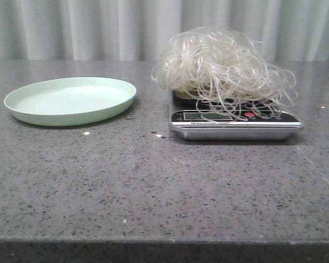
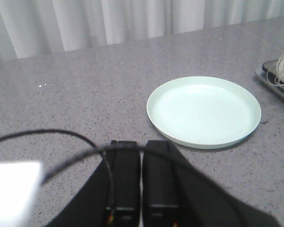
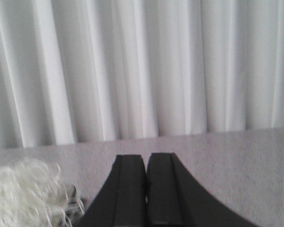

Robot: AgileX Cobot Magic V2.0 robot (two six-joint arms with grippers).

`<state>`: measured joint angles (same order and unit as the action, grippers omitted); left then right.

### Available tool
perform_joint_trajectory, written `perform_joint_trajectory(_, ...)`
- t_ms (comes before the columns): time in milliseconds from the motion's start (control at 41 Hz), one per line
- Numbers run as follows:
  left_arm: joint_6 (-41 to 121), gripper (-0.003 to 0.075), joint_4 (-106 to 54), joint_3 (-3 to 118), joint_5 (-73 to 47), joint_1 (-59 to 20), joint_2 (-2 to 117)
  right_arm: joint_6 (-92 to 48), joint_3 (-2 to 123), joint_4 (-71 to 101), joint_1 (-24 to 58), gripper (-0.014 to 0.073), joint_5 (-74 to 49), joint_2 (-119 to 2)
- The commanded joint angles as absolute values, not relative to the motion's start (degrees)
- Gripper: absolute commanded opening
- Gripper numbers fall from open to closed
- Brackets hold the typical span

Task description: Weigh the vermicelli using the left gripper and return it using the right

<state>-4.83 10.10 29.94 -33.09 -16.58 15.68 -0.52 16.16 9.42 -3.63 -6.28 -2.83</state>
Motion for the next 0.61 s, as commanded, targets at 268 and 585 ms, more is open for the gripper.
perform_joint_trajectory(268, -5.38, 0.0137, 10.56, 31.47, -26.93, -16.48, 16.21, -1.02, 52.73, 9.69, -1.05, 0.0151, -17.62, -30.90)
perform_joint_trajectory(585, -5.38, 0.0137, 10.56, 31.47, -26.93, -16.48, 16.21, -6.04, 70.22, 9.21, 16.00, 0.0300, -23.96, -52.77)
